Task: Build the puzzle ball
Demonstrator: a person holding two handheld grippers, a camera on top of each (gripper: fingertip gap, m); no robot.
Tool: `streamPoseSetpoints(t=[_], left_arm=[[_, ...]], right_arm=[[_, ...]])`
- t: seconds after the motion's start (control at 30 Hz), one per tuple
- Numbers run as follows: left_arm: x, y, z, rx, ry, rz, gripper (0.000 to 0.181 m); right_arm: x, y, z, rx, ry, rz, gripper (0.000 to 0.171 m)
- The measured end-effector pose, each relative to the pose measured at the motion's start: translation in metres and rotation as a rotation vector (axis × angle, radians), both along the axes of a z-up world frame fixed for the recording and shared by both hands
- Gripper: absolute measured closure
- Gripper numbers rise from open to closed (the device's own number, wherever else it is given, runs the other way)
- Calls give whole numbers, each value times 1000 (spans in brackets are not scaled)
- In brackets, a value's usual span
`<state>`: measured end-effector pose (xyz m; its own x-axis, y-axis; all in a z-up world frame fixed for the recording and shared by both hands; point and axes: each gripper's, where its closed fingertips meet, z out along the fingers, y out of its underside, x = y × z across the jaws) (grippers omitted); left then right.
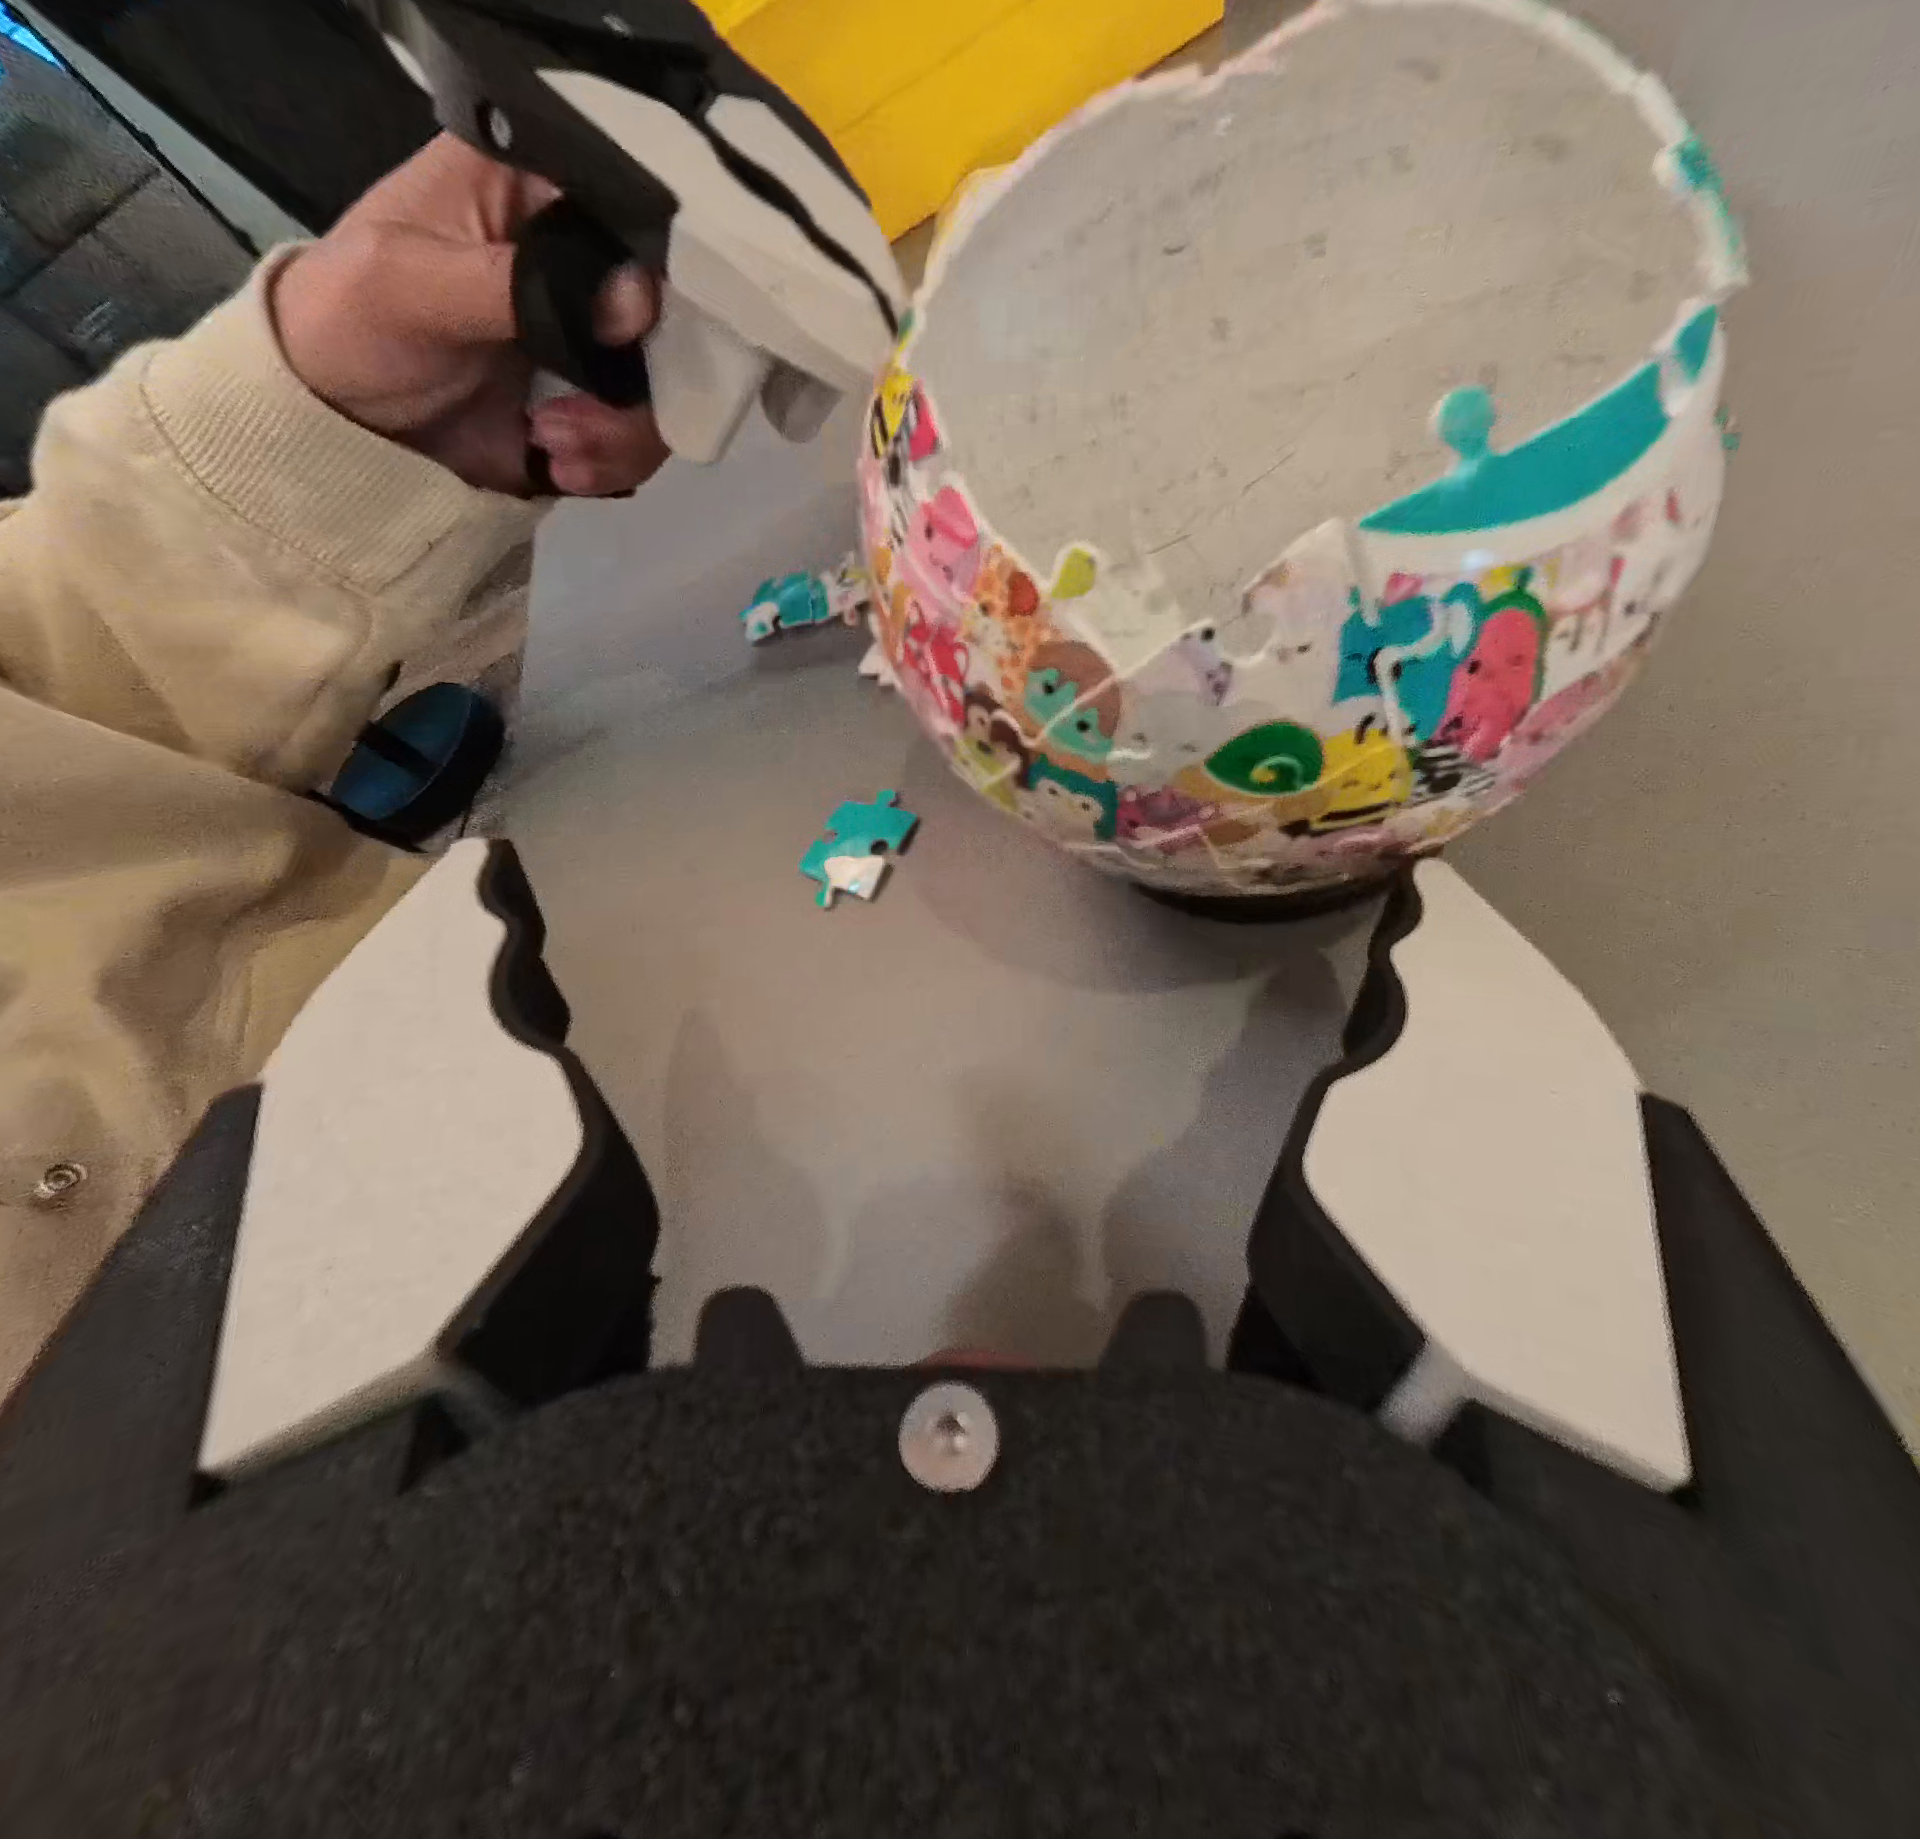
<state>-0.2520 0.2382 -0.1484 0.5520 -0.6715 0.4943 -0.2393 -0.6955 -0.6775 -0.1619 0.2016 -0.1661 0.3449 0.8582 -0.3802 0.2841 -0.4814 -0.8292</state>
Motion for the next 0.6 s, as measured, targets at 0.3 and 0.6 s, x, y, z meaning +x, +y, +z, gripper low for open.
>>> streamPoseSetpoints(t=[0.3,0.6], left_arm=[[9,-39,-7,-66,-42,-17,180],[12,-24,-17,-94,-74,70,180]], right_arm=[[5,38,-11,-2,-71,87,26],[-6,37,-7,-18,-35,58,26]])
